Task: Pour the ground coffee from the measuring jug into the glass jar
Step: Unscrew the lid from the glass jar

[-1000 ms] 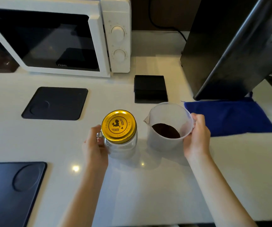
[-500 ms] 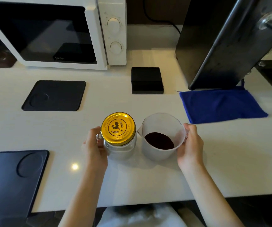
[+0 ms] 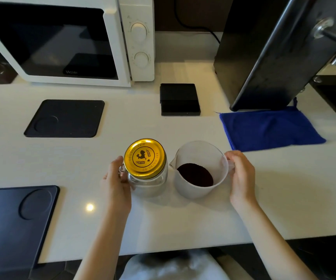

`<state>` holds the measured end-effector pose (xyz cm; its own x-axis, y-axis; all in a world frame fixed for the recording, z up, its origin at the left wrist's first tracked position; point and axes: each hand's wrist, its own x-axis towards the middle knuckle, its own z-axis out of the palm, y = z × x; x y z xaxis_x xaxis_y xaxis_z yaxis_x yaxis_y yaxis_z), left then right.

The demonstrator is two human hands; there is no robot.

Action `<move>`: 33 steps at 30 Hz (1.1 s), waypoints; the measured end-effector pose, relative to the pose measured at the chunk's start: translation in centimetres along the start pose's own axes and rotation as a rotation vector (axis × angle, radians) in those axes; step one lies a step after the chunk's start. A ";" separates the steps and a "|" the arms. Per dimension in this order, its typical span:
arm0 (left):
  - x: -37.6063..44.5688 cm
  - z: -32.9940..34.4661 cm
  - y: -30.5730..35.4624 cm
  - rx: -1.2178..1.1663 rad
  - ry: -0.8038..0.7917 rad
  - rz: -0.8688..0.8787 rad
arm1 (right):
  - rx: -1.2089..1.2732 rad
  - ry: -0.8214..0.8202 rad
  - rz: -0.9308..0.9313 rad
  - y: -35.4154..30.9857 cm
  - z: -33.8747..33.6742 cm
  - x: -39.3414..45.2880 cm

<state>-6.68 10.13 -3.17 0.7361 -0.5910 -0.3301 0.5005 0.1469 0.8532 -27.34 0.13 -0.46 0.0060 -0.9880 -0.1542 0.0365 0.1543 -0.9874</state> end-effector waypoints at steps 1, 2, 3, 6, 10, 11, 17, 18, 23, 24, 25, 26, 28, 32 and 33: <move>-0.3 0.0 0.0 0.030 -0.003 0.034 | -0.070 -0.038 -0.061 -0.4 -0.2 0.1; -0.5 -0.1 -0.1 0.062 -0.004 0.069 | -0.133 -0.085 -0.121 -1.0 -0.4 0.3; -0.8 -0.1 -0.1 0.111 -0.005 0.106 | -0.187 -0.145 -0.190 -1.7 -0.4 0.6; -1.2 -0.8 -0.4 0.237 -0.055 0.269 | -0.347 -0.397 -0.438 -4.5 0.6 1.1; -1.8 -2.1 -0.5 0.538 -0.219 0.461 | -0.589 -0.727 -0.637 -6.9 4.2 0.9; -2.2 -2.3 -0.5 0.602 -0.257 0.495 | -0.653 -0.799 -0.654 -7.1 5.2 0.7; -2.8 -3.0 -1.0 0.770 -0.323 0.510 | -1.043 -1.024 -0.957 -7.4 9.1 -0.6; -2.8 -3.0 -1.1 0.776 -0.310 0.507 | -1.089 -1.027 -1.015 -7.3 9.5 -0.7; -2.6 -3.1 -1.3 0.739 -0.260 0.479 | -1.021 -1.071 -1.082 -8.2 10.3 -0.7; -2.7 -3.0 -1.3 0.728 -0.262 0.477 | -0.952 -1.082 -1.026 -8.7 10.3 -0.5; -2.8 -2.9 -1.3 0.716 -0.262 0.473 | -0.893 -1.078 -0.957 -9.1 10.3 -0.1; -2.8 -2.8 -1.3 0.701 -0.259 0.466 | -0.848 -1.060 -0.890 -9.4 10.3 0.5; -2.9 -2.7 -1.3 0.664 -0.254 0.458 | -0.793 -1.023 -0.759 -9.6 10.5 2.2; -2.9 -2.7 -1.2 0.638 -0.276 0.440 | -0.755 -1.051 -0.453 -8.3 10.5 6.9; -2.9 -2.7 -1.1 0.633 -0.288 0.430 | -0.817 -1.063 -0.422 -7.7 10.4 7.9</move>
<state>-8.12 13.77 -4.23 0.6161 -0.7784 0.1209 -0.2143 -0.0180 0.9766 -17.14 -8.89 6.28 0.8964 -0.4303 -0.1063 -0.3561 -0.5563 -0.7508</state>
